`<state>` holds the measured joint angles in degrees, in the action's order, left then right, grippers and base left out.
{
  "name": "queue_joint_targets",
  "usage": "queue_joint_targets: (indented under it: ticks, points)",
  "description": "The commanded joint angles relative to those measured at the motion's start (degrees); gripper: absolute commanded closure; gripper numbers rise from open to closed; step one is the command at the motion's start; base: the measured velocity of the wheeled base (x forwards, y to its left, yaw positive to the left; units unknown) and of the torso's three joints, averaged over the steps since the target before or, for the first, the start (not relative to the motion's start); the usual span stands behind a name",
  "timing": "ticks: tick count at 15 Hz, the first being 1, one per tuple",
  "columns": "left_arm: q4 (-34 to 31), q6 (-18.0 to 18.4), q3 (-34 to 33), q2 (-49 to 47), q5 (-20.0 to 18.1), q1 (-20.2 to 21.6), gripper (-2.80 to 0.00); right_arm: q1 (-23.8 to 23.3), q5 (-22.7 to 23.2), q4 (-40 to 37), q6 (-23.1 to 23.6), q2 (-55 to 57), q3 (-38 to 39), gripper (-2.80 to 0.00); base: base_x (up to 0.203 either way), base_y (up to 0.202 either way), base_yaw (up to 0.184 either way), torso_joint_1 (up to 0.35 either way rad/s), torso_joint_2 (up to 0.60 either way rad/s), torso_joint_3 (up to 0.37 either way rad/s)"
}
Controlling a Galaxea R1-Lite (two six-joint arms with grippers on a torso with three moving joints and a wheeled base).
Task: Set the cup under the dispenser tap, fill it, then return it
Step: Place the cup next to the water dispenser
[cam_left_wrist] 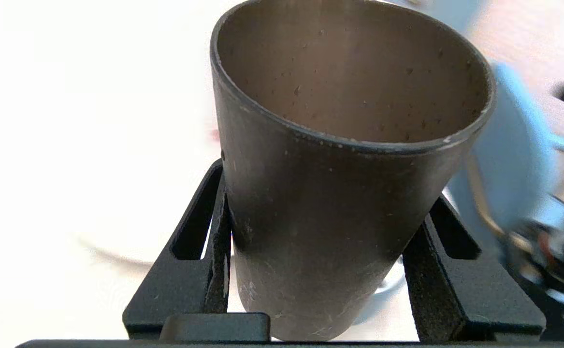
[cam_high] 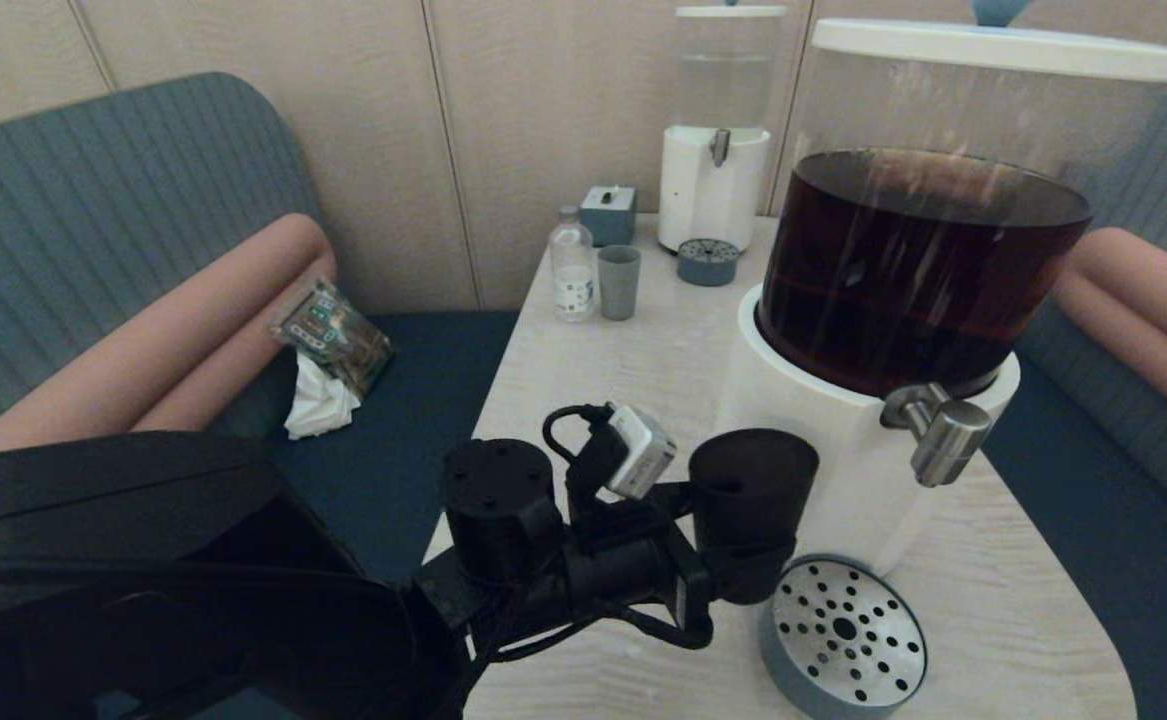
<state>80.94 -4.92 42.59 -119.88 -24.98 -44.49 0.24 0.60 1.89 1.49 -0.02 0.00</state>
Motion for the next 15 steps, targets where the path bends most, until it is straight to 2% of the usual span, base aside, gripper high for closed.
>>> queue_joint_targets:
  ticks: [1, 4, 8, 11, 15]
  points:
    - [1.46, -0.20, -2.34, 2.34, 0.66, 1.27, 0.00, 0.02, 0.02, 0.04, 0.09, -0.06, 0.53, 0.00, 0.000, 0.000, 0.000, 0.000, 0.00, 0.000]
    - [3.24, -0.22, -4.38, 3.44, 3.35, 5.67, 0.00, 0.02, 0.02, 0.04, 0.00, -0.12, 0.53, 0.00, 0.000, 0.000, 0.000, 0.000, 0.00, 0.000]
    - [5.43, -0.09, -3.83, 2.51, 4.13, 14.22, 0.00, 0.02, 0.02, 0.04, 0.05, -0.06, 0.53, 0.00, 0.000, 0.000, 0.000, 0.000, 0.00, 0.000]
    - [6.39, 0.05, -0.16, -0.99, 3.85, 19.75, 0.00, 0.02, 0.02, 0.04, 0.00, -0.06, 0.53, 0.00, 0.000, 0.000, 0.000, 0.000, 0.00, 0.000]
    - [6.72, -0.06, 6.82, -8.48, 3.40, 24.80, 0.00, 0.04, 0.05, 0.04, 0.03, -0.15, 0.53, 0.00, 0.000, 0.000, 0.000, 0.000, 0.00, 0.000]
